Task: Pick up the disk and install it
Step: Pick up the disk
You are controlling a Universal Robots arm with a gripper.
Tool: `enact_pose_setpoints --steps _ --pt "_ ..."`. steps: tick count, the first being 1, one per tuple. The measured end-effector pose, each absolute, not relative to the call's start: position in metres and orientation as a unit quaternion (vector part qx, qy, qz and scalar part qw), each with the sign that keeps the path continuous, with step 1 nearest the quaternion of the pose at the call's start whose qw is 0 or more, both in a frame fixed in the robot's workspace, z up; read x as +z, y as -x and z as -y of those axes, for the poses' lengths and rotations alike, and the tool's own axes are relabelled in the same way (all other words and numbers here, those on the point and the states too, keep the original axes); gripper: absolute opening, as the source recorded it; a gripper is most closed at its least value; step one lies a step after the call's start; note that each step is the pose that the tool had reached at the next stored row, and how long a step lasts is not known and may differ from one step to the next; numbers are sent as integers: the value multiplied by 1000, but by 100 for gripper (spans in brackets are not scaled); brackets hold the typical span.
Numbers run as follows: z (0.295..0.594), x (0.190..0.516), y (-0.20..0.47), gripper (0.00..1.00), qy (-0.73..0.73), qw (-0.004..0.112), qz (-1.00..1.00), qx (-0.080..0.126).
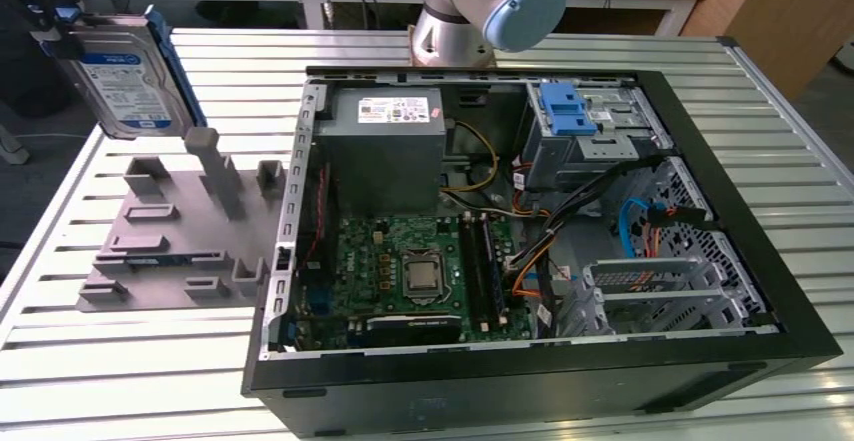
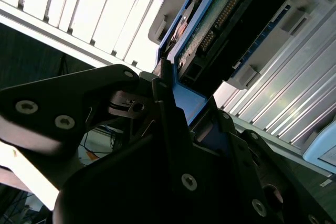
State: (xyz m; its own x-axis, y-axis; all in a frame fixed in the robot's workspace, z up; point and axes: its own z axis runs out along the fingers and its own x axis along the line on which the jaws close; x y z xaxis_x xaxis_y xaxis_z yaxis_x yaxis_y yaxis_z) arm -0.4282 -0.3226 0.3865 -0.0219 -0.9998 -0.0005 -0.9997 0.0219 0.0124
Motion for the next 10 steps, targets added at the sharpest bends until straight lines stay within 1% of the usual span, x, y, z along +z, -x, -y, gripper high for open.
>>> enact_pose_setpoints --steps 10 --pt "323 395 428 36 -699 4 715 -5"
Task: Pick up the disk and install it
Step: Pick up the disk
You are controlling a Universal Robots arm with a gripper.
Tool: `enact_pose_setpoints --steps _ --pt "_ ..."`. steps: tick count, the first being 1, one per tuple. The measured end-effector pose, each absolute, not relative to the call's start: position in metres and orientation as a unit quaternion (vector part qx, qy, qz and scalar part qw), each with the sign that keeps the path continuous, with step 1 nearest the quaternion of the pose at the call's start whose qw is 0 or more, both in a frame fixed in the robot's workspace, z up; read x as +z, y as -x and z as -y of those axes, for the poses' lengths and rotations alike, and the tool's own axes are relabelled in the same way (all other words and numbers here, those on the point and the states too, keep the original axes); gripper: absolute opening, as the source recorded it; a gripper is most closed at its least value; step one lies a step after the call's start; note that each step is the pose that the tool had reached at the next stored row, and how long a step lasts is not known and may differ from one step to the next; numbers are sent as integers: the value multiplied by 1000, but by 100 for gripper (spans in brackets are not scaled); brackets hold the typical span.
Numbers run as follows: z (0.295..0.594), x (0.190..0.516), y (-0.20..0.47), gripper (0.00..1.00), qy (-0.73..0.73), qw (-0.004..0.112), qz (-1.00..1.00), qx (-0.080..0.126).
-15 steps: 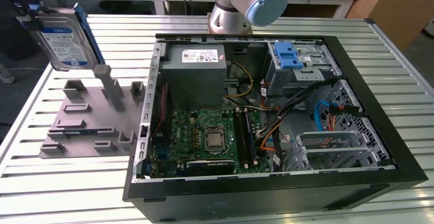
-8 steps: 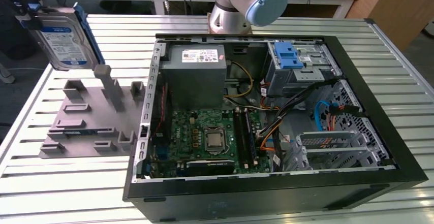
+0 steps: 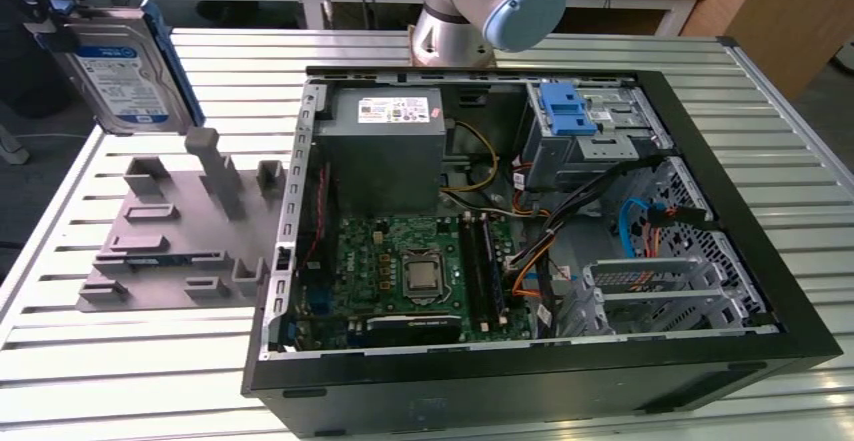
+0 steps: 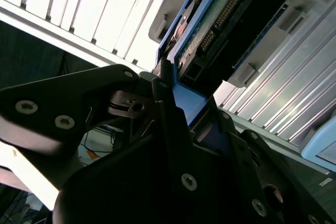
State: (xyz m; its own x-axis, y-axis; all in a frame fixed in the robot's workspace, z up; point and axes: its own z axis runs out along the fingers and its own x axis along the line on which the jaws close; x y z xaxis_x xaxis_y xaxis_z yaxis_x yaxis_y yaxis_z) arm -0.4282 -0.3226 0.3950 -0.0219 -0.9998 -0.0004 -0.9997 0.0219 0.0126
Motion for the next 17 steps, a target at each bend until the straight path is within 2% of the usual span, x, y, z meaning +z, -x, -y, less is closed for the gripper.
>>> enact_pose_setpoints --steps 17 --pt "323 412 428 36 -699 4 715 -5"
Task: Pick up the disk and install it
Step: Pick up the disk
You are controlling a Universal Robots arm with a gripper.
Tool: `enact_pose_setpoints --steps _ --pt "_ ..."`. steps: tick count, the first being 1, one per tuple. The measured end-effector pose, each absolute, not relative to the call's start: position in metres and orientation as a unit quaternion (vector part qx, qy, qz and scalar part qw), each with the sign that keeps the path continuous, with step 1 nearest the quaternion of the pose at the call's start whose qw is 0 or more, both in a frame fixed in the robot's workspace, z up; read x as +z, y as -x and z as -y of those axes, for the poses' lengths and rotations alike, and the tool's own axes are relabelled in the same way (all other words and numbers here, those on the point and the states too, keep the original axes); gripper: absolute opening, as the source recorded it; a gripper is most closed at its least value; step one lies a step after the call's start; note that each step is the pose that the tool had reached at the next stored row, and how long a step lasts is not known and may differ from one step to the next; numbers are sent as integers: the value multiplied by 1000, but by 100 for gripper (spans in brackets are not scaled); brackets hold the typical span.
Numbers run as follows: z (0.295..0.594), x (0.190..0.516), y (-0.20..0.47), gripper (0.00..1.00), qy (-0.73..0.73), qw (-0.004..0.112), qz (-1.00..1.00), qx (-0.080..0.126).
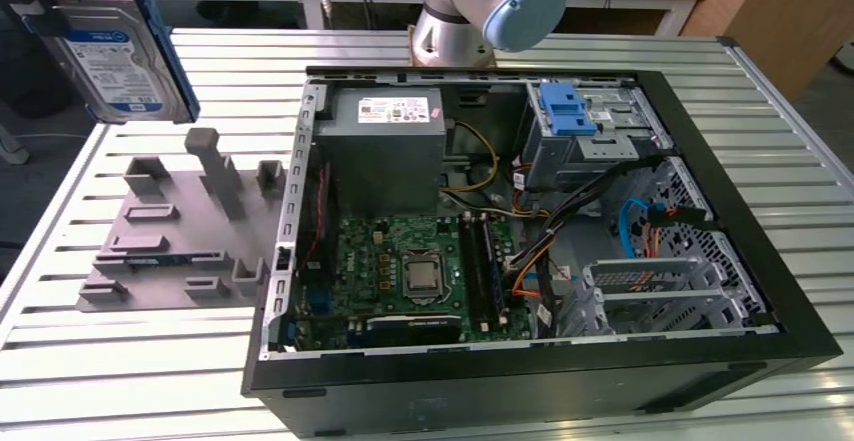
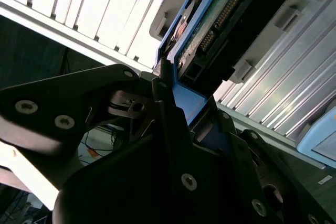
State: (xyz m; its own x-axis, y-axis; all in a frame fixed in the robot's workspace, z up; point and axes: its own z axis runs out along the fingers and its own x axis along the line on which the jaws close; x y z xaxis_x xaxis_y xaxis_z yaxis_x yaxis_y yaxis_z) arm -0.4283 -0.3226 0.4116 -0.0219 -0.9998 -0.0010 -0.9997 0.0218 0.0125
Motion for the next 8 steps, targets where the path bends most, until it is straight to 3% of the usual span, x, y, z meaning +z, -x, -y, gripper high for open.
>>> enact_pose_setpoints --steps 8 --pt "323 415 428 36 -699 4 715 -5"
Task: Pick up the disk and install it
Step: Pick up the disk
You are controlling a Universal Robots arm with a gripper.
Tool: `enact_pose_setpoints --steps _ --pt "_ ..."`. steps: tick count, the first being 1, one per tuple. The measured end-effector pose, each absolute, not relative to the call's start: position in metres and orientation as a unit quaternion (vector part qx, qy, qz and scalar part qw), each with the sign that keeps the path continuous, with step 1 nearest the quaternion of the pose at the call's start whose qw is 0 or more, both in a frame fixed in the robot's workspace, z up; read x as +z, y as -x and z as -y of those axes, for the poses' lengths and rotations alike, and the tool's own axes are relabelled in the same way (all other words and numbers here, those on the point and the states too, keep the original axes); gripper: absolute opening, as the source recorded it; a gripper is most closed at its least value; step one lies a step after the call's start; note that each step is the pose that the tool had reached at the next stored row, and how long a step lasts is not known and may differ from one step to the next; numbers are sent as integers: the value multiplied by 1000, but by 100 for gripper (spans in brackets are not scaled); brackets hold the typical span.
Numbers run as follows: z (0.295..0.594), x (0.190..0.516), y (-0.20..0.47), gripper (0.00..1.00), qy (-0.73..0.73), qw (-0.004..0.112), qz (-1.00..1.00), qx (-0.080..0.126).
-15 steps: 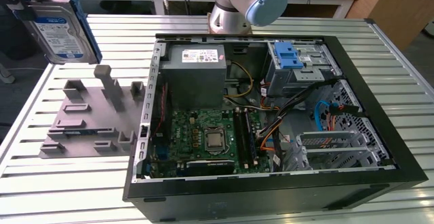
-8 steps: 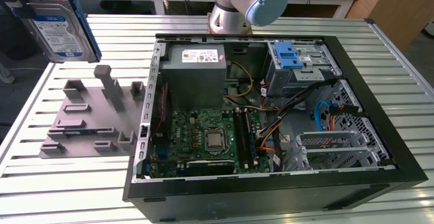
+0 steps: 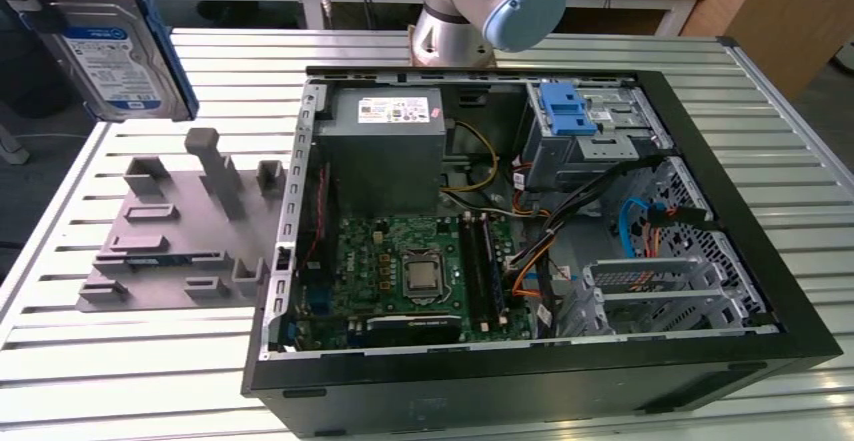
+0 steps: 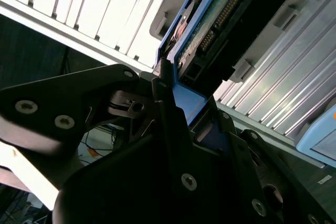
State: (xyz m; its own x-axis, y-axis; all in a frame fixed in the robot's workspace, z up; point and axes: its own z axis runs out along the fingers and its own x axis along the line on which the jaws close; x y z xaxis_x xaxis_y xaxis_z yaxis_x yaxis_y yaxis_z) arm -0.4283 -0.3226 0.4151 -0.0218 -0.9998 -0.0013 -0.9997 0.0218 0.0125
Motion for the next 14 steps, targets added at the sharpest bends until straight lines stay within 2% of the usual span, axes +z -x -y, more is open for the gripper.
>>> enact_pose_setpoints --steps 14 --pt "323 421 428 36 -699 4 715 -5"
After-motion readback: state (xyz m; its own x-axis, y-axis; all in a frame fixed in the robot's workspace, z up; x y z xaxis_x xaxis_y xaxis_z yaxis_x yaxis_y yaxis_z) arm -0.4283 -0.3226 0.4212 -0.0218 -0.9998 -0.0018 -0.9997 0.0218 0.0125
